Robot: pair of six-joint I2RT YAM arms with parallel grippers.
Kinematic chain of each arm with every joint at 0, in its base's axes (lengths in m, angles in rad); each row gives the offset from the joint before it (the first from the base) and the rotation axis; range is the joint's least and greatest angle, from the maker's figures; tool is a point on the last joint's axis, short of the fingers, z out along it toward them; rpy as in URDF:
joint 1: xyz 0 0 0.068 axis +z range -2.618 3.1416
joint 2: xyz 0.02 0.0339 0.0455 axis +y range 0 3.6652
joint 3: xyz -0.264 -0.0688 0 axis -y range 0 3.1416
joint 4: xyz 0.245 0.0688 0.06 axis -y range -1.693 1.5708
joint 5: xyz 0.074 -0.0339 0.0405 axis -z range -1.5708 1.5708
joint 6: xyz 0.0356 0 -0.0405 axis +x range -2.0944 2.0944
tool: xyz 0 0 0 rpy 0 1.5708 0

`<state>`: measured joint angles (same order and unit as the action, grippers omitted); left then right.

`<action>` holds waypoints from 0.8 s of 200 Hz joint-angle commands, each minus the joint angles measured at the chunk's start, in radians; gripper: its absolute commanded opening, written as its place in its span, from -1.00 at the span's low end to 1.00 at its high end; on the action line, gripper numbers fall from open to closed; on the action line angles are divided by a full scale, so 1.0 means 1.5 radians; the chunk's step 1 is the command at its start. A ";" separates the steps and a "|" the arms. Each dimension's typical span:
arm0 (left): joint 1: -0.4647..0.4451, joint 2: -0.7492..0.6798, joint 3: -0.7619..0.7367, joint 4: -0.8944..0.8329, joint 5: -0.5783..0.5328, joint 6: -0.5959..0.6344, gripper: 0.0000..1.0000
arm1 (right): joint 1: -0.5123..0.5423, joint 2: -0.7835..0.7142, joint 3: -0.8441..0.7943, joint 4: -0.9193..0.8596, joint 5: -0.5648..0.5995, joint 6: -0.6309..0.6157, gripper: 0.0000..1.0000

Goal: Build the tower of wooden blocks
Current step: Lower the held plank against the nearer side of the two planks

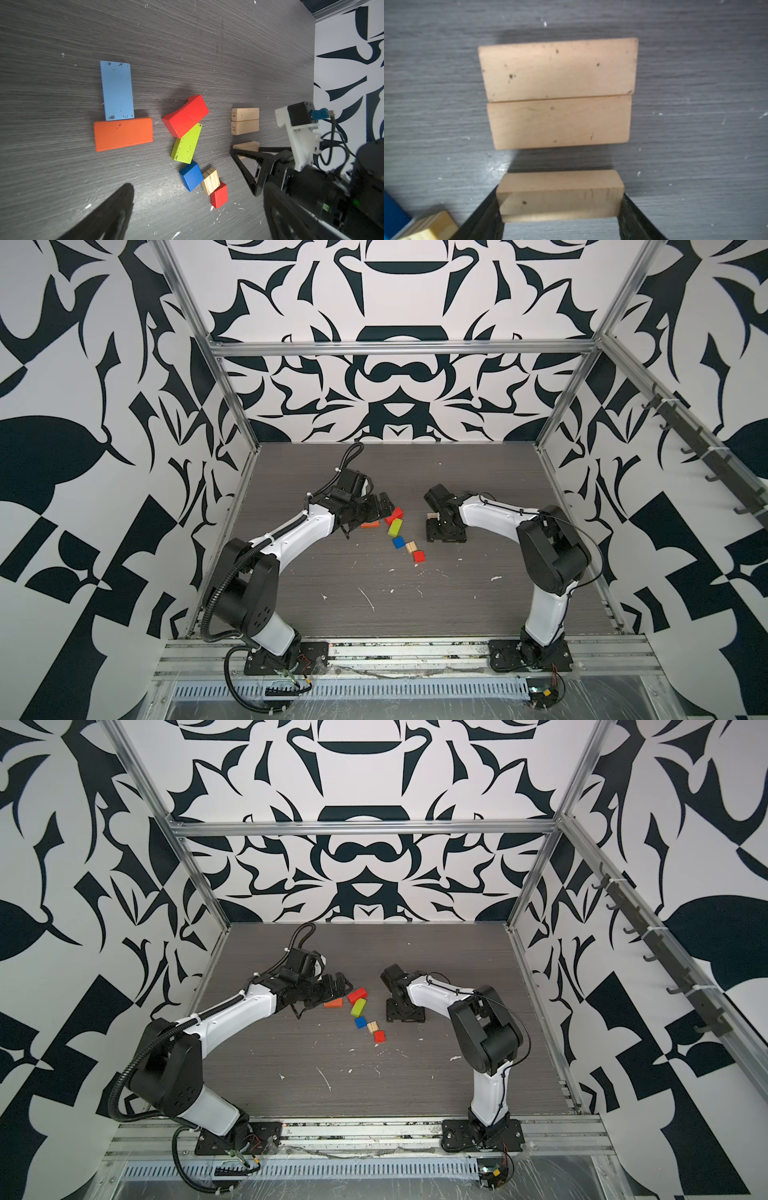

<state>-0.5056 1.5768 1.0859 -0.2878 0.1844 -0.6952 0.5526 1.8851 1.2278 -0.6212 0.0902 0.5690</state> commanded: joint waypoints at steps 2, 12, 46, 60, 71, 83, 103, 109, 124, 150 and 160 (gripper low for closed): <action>0.003 -0.021 -0.008 0.000 0.003 -0.006 0.99 | -0.006 0.014 0.021 -0.002 -0.001 -0.014 0.36; 0.002 -0.021 -0.010 0.000 0.001 -0.005 0.99 | -0.006 0.018 0.027 -0.007 0.000 -0.021 0.36; 0.003 -0.025 -0.014 0.000 -0.001 -0.006 0.99 | -0.006 0.032 0.039 -0.018 0.004 -0.034 0.38; 0.002 -0.030 -0.018 0.004 -0.002 -0.007 0.99 | -0.005 0.036 0.043 -0.020 0.005 -0.036 0.38; 0.003 -0.033 -0.019 0.005 -0.005 -0.008 0.99 | -0.005 0.039 0.046 -0.022 0.008 -0.038 0.38; 0.002 -0.033 -0.018 0.004 -0.006 -0.007 0.99 | -0.006 0.041 0.048 -0.026 0.013 -0.040 0.39; 0.003 -0.029 -0.017 0.003 -0.005 -0.006 0.99 | -0.006 0.043 0.050 -0.027 0.020 -0.042 0.39; 0.002 -0.027 -0.017 0.003 -0.004 -0.007 0.99 | -0.007 0.043 0.050 -0.027 0.022 -0.041 0.39; 0.003 -0.026 -0.017 0.003 -0.004 -0.008 0.99 | -0.007 0.042 0.050 -0.025 0.027 -0.043 0.40; 0.003 -0.025 -0.016 0.004 -0.004 -0.008 0.99 | -0.011 0.045 0.053 -0.024 0.025 -0.043 0.40; 0.002 -0.025 -0.017 0.004 -0.004 -0.008 0.99 | -0.012 0.046 0.054 -0.024 0.025 -0.043 0.40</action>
<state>-0.5056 1.5547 1.0702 -0.2836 0.1806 -0.7002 0.5472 1.9327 1.2896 -0.6601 0.1131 0.5148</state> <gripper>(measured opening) 0.994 0.715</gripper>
